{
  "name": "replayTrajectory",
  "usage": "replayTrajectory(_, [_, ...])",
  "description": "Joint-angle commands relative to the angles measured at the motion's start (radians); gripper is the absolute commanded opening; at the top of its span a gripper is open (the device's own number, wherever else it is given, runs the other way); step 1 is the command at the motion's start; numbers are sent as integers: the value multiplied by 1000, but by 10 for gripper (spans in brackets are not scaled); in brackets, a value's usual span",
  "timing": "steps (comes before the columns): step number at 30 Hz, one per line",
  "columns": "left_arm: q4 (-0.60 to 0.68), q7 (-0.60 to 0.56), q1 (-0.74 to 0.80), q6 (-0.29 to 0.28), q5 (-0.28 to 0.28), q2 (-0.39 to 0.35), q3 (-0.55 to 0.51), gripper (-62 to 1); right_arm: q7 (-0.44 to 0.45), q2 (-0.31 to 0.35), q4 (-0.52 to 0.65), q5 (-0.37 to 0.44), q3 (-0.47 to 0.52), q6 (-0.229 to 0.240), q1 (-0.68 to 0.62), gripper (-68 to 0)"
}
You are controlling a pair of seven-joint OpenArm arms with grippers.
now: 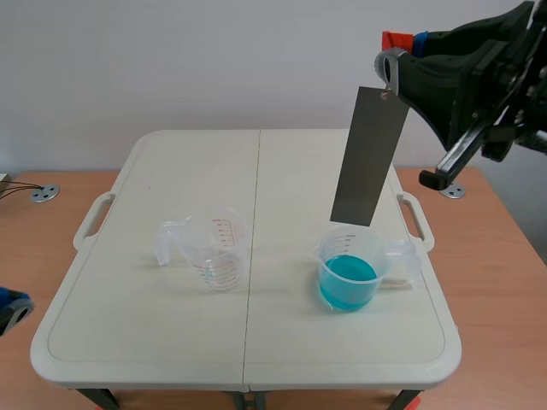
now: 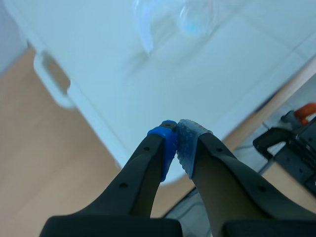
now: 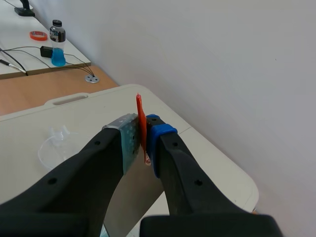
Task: Hold the metal plate by the orange handle, dip it into the blue solution, take it out and point at it, then put the plate back in the beaker on the left.
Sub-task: 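Raise the plate and point at it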
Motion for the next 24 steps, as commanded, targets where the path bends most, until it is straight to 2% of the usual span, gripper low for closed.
replayTrajectory(1, [2, -13, -40, -26, -7, 2, 27, -594, 9, 11, 15, 16, 13, -6, 6, -662])
replayTrajectory(6, [2, -10, -198, -98, -6, 2, 133, -594, 9, 11, 15, 16, 13, -6, 6, -662])
replayTrajectory(9, [2, -2, -295, -120, -6, 2, 220, -594, 8, 11, 15, 16, 13, -6, 6, -662])
replayTrajectory(16, [2, 100, -533, -121, -6, 46, 454, -594, -6, 11, 15, 16, 13, -6, 6, -662])
replayTrajectory(24, [-66, 183, -755, -117, -2, 164, 655, -594, -6, 11, 15, 16, 13, -6, 6, -662])
